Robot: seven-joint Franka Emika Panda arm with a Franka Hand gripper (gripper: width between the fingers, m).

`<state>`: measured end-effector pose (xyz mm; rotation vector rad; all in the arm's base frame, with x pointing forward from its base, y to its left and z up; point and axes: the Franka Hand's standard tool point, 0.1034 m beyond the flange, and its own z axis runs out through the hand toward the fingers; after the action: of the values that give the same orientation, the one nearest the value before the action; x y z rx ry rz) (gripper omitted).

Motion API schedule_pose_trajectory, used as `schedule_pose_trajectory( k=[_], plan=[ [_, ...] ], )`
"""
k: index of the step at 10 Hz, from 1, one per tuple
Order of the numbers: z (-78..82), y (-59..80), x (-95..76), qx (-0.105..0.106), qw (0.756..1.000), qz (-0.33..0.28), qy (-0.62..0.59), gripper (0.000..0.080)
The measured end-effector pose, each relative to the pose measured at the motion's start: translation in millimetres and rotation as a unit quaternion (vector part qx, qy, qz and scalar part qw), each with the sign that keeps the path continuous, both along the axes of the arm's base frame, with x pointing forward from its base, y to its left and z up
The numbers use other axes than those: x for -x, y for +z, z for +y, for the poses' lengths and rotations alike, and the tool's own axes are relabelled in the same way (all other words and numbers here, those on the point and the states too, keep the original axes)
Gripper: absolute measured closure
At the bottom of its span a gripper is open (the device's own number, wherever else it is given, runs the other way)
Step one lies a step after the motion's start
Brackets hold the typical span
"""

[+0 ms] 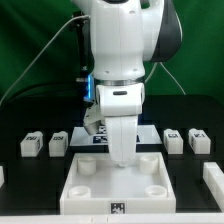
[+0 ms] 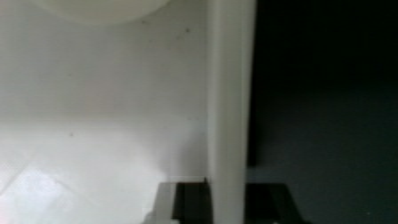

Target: Assemble one leg

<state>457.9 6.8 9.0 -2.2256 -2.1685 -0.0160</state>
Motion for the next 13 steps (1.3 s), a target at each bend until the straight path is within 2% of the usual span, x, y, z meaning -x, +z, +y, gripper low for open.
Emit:
schedule_pose_trajectory(
  k=[2, 3, 5, 7, 9, 13],
  plan=[
    [3.5, 0.2, -6.2, -0.001, 1.0, -0.004, 0.003, 0.0741],
    [12.0, 0.0, -14.1, -0.004, 1.0, -0.008, 0.001, 0.0741],
    [38.5, -0.1, -31.6, -0.011, 1.0, -0.011, -0.006, 0.0741],
    [58.3, -0.1, -32.6, -0.013, 1.0, 0.0, 0.001, 0.0741],
    [68.5, 0.0, -33.0, -0.014, 1.0, 0.0, 0.004, 0.0741],
    [67.7, -0.1, -32.9, -0.014, 1.0, -0.005, 0.006, 0.0739]
  ],
)
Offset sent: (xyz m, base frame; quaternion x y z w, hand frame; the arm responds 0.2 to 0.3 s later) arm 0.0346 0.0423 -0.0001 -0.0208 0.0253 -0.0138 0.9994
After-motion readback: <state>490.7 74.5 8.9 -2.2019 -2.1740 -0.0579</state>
